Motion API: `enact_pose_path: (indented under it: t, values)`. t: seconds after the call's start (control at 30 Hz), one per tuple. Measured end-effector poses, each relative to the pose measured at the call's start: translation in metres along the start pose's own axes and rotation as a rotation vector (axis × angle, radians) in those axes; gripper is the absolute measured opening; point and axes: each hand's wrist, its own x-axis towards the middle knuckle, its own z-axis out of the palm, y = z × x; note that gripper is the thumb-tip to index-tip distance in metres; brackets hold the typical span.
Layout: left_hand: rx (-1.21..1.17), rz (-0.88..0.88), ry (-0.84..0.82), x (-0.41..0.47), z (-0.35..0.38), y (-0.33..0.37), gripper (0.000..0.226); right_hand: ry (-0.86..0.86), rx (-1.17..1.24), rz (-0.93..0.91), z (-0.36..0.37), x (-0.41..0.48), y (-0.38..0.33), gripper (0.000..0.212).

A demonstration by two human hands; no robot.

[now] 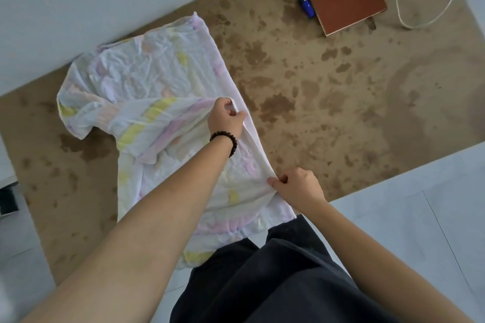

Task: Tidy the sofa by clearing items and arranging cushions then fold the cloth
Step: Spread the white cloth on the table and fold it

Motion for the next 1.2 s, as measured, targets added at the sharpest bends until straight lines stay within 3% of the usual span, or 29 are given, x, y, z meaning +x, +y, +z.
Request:
enact_pose_path:
  t: [0.17,0.3,0.4,0.5,0.57,0.63,0.73,0.8,0.9,0.97,1.07,1.2]
  values:
    - [-0.030,0.077,0.073,0.001,0.007,0.003,0.028,-0.007,-0.183,0.031,-0.009,0.007,-0.005,0.049]
    - [0.137,0.165,-0.158,0.000,0.010,0.006,0.043,-0.056,-0.291,0.049,-0.020,0.014,-0.007,0.060]
    - [0.148,0.088,-0.380,0.006,-0.012,0.014,0.039,-0.137,-0.398,0.036,-0.030,0.016,-0.016,0.067]
    - [0.017,-0.024,-0.517,0.006,-0.046,0.016,0.033,-0.228,-0.570,-0.041,-0.041,0.012,-0.035,0.057]
    - [0.001,-0.023,-0.391,0.006,-0.069,0.007,0.026,-0.207,-0.749,-0.098,-0.052,0.004,-0.057,0.054]
    - [0.094,0.032,-0.149,0.004,-0.098,-0.009,0.014,-0.060,-0.840,-0.209,-0.055,-0.003,-0.090,0.053]
    - [0.276,0.030,0.109,0.003,-0.147,-0.047,0.024,0.159,-0.674,-0.533,-0.030,-0.003,-0.143,0.037]
    - [0.376,-0.013,0.183,0.005,-0.179,-0.076,0.027,0.164,-0.529,-0.774,0.000,0.001,-0.175,0.030]
    - [0.480,-0.061,0.230,0.015,-0.219,-0.114,0.033,0.151,-0.574,-1.023,0.051,0.008,-0.212,0.034]
    - [0.546,-0.074,0.258,0.028,-0.238,-0.133,0.039,0.185,-0.616,-1.079,0.080,0.013,-0.230,0.039]
    - [0.578,-0.064,0.280,0.057,-0.255,-0.155,0.051,0.155,-0.637,-0.984,0.107,0.027,-0.244,0.047]
    - [0.552,-0.007,0.242,0.095,-0.270,-0.170,0.053,0.122,-0.476,-0.935,0.107,0.041,-0.259,0.021]
